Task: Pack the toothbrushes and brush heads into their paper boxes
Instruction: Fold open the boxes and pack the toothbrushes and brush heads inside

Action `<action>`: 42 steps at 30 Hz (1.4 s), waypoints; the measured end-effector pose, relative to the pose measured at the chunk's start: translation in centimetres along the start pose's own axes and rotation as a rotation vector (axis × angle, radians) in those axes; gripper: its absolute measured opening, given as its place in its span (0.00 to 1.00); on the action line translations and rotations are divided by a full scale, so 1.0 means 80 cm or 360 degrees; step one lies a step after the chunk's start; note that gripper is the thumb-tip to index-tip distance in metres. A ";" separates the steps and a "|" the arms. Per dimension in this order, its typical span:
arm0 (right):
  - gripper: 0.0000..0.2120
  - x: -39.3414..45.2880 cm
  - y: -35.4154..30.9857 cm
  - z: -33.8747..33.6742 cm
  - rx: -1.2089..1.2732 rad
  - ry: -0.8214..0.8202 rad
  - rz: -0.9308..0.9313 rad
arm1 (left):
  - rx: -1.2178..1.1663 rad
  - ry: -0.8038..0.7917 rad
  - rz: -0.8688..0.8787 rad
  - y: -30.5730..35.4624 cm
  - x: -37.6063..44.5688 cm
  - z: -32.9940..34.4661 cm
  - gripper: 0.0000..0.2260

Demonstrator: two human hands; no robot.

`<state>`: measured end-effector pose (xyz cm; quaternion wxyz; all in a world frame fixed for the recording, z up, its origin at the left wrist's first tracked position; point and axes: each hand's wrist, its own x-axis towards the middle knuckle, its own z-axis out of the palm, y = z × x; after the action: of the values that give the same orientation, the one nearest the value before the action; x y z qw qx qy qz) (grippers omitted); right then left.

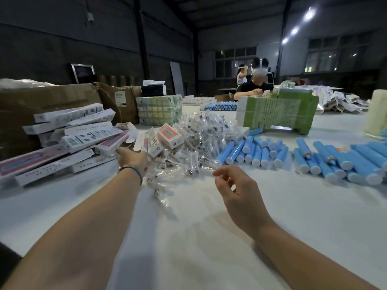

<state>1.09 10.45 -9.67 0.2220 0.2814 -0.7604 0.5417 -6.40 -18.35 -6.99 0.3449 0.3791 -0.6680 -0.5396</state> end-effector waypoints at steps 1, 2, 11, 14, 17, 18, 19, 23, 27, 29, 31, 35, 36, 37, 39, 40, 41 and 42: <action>0.12 0.000 0.001 0.000 0.0005 0.0003 0.0010 | 0.0032 0.0062 0.0046 0.001 -0.001 0.006 0.19; 0.12 0.001 0.002 -0.001 0.0014 0.0010 0.0027 | 0.0054 0.0107 0.0095 0.001 -0.005 0.010 0.16; 0.14 0.005 0.008 -0.001 -0.0021 0.0005 0.0150 | 0.0747 0.0114 0.1537 0.103 -0.104 -0.043 0.05; 0.33 0.003 0.006 -0.001 0.0000 -0.0033 0.0149 | 0.0655 -0.0142 0.1690 0.147 -0.168 -0.065 0.09; 0.46 0.000 -0.003 0.000 0.0067 -0.0077 0.0150 | 0.0496 -0.0832 0.1347 0.175 -0.225 -0.071 0.13; 0.49 -0.002 -0.005 -0.001 0.0115 -0.0074 0.0189 | 0.0459 -0.1040 0.1194 0.178 -0.239 -0.071 0.13; 0.49 -0.002 -0.006 -0.001 0.0167 -0.0071 0.0224 | 0.0411 -0.1180 0.1076 0.179 -0.250 -0.069 0.13; 0.24 -0.006 -0.006 -0.006 0.0295 -0.0046 0.0282 | -0.0236 -0.1331 0.0968 0.169 -0.261 -0.055 0.10; 0.15 -0.006 -0.006 -0.008 0.0944 -0.0089 0.0515 | -0.0666 -0.0865 0.1160 0.125 -0.242 -0.028 0.06; 0.17 -0.003 -0.008 -0.007 0.1082 -0.0181 0.0540 | -0.0495 -0.1240 0.0964 0.087 -0.243 -0.015 0.14; 0.18 -0.001 -0.009 -0.006 0.1166 -0.0285 0.0519 | -0.0525 -0.1620 0.0639 0.052 -0.246 -0.006 0.24; 0.12 0.003 -0.006 -0.010 0.1123 -0.0268 0.0605 | -0.0739 -0.1607 0.0524 0.025 -0.240 -0.001 0.15; 0.12 0.005 -0.004 -0.011 0.1084 -0.0246 0.0632 | -0.0784 -0.1585 0.0529 0.023 -0.239 -0.001 0.16; 0.13 0.006 -0.003 -0.013 0.1075 -0.0237 0.0647 | -0.0812 -0.1572 0.0523 0.022 -0.239 -0.002 0.20; 0.15 0.007 -0.004 -0.016 0.1093 -0.0200 0.0646 | -0.0822 -0.1554 0.0540 0.021 -0.245 -0.005 0.25; 0.15 0.006 -0.005 -0.016 0.1072 -0.0164 0.0622 | -0.0830 -0.1527 0.0565 0.021 -0.249 -0.005 0.26; 0.12 0.006 -0.005 -0.017 0.1024 -0.0118 0.0599 | -0.0835 -0.1486 0.0587 0.021 -0.252 -0.004 0.25; 0.09 0.005 -0.005 -0.016 0.0986 -0.0064 0.0595 | -0.0826 -0.1422 0.0615 0.021 -0.253 -0.001 0.24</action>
<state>1.09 11.51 -8.71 0.0084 0.2019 -0.6025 0.7721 3.05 -0.39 -6.39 0.2028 -0.1139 -0.6518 -0.7218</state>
